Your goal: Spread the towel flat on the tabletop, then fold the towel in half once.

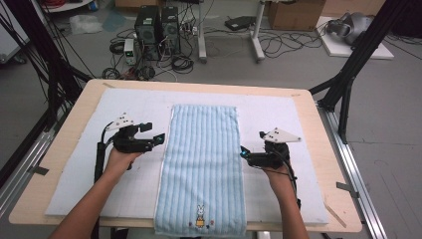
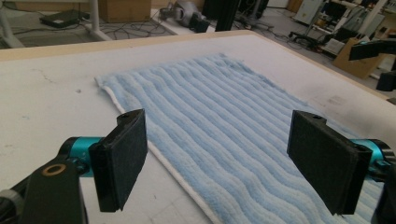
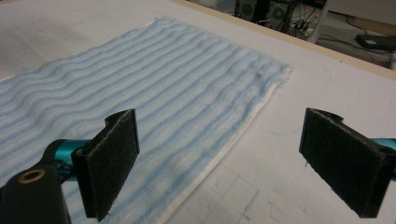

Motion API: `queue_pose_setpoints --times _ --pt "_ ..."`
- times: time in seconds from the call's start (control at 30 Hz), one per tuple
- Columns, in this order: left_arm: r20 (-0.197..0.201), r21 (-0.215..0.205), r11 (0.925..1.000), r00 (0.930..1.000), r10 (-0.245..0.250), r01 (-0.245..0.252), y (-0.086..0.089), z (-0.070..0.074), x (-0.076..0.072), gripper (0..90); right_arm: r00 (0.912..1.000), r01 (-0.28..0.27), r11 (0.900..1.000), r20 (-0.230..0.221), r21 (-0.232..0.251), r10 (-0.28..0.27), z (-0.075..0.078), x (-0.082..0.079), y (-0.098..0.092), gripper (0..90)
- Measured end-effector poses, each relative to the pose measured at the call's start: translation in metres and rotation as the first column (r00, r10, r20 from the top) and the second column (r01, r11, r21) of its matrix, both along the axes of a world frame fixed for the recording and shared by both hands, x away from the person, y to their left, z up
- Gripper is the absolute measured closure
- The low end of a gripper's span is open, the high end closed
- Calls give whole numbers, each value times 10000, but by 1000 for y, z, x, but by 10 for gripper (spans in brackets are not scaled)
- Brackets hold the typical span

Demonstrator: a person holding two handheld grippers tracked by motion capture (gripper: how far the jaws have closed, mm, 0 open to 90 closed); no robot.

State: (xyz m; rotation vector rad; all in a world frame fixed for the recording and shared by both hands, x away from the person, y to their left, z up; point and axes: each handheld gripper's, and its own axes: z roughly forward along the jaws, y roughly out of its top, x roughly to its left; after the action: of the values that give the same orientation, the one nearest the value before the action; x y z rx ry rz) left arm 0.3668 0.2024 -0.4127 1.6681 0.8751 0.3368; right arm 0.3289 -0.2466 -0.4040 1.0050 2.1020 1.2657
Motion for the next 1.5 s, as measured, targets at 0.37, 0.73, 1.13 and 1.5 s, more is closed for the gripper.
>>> queue_pose_setpoints --times 0.37,0.73,1.13,1.5 --pt "-340 16 9993 9987 377 -377 -1 5 16 189 10000 62 9995 -67 321 -60 0 2 0 113" --pt "-995 518 9968 9928 662 -613 -14 6 53 235 9997 64 9996 -232 260 -58 -4 6 1 113" --pt "-1808 1991 9770 9769 1136 -768 -46 -15 89 276 9992 102 9994 -378 323 -90 -5 8 0 114" --pt "-1638 3428 9349 9741 1560 -921 -57 -32 95 473 9957 446 9987 -821 239 -425 -10 13 1 114"
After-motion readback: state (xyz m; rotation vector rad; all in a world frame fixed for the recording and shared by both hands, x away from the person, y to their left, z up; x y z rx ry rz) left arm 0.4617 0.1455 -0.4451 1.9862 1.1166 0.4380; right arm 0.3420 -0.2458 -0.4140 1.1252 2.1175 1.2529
